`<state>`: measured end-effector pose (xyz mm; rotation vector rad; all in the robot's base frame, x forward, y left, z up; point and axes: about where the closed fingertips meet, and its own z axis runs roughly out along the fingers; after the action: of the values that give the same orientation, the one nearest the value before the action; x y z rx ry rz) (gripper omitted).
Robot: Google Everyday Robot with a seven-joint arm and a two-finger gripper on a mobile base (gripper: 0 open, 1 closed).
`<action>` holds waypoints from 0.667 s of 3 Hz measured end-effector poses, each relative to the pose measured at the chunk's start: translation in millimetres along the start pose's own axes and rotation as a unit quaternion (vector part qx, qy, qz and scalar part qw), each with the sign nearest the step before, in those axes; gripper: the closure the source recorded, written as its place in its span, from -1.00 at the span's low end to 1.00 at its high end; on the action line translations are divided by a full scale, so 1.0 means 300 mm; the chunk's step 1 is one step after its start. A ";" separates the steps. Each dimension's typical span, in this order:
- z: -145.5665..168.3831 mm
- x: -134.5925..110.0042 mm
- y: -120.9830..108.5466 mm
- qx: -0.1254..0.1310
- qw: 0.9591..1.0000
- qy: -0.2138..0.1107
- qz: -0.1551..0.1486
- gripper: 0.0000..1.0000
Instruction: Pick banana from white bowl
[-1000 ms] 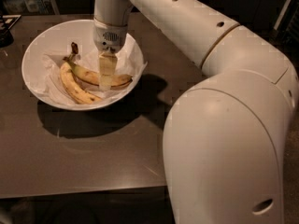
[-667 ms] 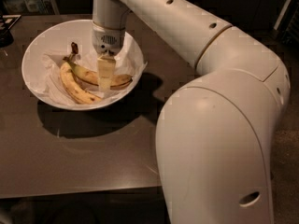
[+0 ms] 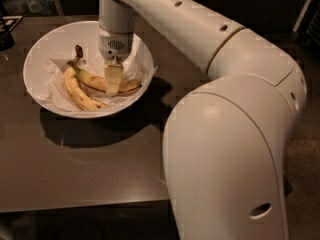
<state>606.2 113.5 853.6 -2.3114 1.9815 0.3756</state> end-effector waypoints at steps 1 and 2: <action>0.000 0.000 0.000 0.000 1.000 0.000 0.000 0.96; -0.034 0.009 0.007 0.027 0.999 -0.021 -0.003 1.00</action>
Offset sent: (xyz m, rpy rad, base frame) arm -0.0183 -0.0336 0.0313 0.0895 -0.0788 -0.0143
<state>605.9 108.3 863.2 -2.2573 1.9408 0.3644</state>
